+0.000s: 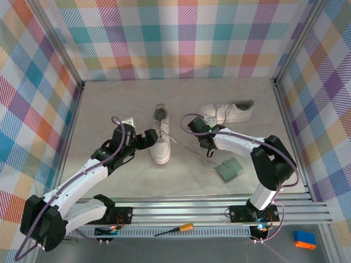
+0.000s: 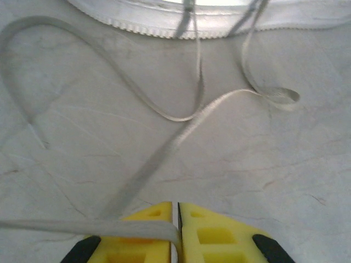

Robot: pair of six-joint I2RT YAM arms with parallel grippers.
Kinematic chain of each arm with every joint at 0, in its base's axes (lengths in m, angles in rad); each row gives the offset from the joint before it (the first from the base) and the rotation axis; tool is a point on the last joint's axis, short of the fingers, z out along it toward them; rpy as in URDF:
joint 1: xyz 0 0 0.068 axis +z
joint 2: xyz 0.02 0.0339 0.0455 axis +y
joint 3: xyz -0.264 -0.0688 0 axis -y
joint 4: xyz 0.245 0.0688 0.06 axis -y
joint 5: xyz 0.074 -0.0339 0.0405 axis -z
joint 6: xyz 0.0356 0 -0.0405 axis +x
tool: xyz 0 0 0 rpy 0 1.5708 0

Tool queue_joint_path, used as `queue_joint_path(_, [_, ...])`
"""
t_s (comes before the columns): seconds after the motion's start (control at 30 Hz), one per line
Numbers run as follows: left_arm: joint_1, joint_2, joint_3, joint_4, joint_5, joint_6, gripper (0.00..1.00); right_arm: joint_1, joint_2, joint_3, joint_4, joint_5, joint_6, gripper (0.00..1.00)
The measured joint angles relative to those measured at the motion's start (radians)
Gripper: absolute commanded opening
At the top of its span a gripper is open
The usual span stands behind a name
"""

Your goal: Tie the shoes

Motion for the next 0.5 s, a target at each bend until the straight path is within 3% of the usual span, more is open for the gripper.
queue_joint_path(0.27, [-0.042,0.008,0.005,-0.016,-0.021,0.022,0.99,-0.001,-0.132,-0.06,-0.008,-0.046,-0.005,0.05])
queue_joint_path(0.5, [-0.192,0.05,0.04,-0.063,-0.075,0.074,0.91,-0.066,-0.296,0.013,0.021,-0.412,-0.114,0.07])
